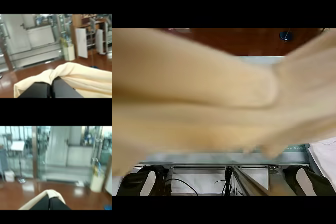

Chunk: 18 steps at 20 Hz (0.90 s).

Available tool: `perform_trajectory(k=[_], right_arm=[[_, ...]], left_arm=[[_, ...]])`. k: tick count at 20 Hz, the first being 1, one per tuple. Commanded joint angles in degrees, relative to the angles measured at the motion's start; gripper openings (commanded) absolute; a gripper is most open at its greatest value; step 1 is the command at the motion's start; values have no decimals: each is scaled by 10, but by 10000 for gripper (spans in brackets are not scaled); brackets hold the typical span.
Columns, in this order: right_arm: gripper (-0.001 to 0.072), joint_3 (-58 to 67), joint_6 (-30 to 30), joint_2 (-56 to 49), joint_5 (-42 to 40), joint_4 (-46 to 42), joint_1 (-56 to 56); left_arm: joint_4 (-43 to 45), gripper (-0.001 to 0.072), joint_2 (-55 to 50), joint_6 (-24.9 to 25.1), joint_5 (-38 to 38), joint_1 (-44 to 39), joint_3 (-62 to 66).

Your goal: Fold the shirts.

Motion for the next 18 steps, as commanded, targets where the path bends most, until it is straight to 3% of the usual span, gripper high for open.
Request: perform_trajectory(k=[1,3,5,7,10,18], right_arm=[[25,12,16,-10,129,-89,0],[25,-21,17,-28,193,-97,0],[25,-101,23,-40,207,-66,0],[25,-189,23,-55,206,-62,0],[25,-301,15,-92,191,-57,0],[25,-352,10,-265,-48,-185,221]], left_arm=[[99,31,5,-51,-113,0,11],[106,31,-5,-56,-168,0,-42],[105,31,-11,-57,-160,0,-141],[96,31,-22,-57,-126,0,-254],[37,30,-58,-57,-16,0,-385],[-17,32,-284,7,138,-1,-422]])
